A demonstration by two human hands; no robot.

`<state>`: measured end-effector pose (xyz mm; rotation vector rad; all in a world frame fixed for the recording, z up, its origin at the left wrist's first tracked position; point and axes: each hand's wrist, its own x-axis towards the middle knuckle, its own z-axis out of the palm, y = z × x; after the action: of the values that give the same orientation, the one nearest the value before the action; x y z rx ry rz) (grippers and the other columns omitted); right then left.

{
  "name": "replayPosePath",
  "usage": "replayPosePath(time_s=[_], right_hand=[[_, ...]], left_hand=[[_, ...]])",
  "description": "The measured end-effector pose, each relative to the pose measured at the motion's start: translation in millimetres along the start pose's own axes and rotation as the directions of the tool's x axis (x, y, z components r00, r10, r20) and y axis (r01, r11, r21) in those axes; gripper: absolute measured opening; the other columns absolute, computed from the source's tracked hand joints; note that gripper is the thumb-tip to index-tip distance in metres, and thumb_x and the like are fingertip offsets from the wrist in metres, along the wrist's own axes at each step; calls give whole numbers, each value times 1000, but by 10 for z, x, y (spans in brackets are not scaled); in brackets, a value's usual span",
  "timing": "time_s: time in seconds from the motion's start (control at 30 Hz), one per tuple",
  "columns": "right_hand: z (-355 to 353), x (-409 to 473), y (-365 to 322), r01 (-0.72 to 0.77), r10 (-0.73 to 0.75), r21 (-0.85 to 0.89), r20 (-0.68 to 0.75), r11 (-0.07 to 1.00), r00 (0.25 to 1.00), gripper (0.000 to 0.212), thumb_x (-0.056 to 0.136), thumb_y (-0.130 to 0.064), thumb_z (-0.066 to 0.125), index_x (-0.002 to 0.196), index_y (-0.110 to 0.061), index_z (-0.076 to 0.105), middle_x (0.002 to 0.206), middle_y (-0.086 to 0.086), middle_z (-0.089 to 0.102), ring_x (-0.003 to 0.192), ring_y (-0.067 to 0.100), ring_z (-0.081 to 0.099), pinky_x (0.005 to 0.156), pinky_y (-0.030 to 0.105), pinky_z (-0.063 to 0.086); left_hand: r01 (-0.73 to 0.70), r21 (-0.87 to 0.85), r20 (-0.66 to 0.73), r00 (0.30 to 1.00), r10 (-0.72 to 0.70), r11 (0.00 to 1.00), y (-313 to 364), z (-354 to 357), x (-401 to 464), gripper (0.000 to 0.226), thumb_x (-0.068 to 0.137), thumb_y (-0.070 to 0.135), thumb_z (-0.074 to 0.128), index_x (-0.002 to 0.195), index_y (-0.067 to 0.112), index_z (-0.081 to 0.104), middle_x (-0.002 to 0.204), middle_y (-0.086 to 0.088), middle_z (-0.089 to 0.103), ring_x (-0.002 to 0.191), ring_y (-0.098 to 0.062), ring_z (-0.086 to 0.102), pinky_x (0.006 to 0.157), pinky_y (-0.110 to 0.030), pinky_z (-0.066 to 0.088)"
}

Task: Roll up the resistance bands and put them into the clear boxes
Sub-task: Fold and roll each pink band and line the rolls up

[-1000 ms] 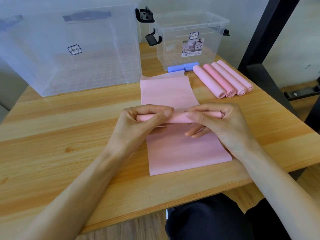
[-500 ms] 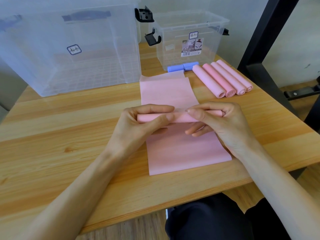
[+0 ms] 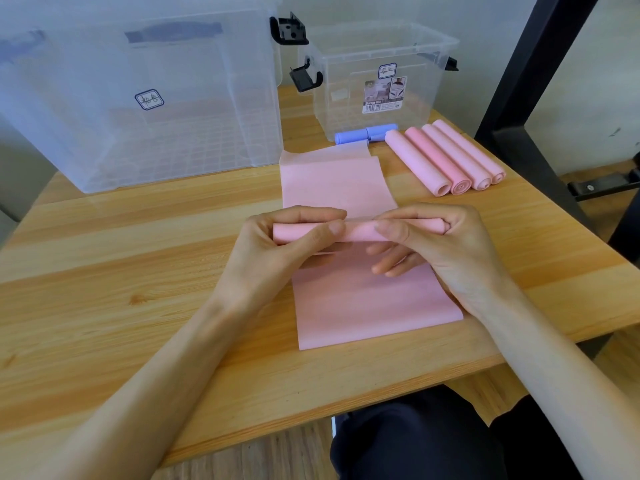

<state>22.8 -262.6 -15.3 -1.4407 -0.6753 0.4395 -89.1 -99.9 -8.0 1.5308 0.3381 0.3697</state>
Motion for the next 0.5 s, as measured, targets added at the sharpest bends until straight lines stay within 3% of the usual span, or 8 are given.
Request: replayPosePath(time_s=[0.13,0.33,0.5], right_hand=[[3,9,9,-13,13,12,-9,1000,1000,18,75,-24,73,86,-10,75,74,14,74,59,30,72,52,29,59],[-1,4,7,25,-25,15,35,1000,999,25,71,-11,76,95,-6,74,80,12,75,65,30,74,58,27,59],[1,0,2,9,-9,3,5,1000,1000,18,75,-20,73,88,-8,75,73,15,74,57,30,72,51,30,58]], left_hand=[[-22,13,-9,1000,22,1000,2,1,-6,18,76,21,73,92,14,76,87,-5,78,83,-20,75,70,-21,58],[26,30,-23,999,-25,999,9,0,1,28,77,35,69,93,13,76,83,-10,77,81,-18,75,71,-22,59],[-11,8,-32,999,11,1000,-5,-11,6,23,71,27,75,92,17,78,92,-4,78,88,-25,75,78,-28,60]])
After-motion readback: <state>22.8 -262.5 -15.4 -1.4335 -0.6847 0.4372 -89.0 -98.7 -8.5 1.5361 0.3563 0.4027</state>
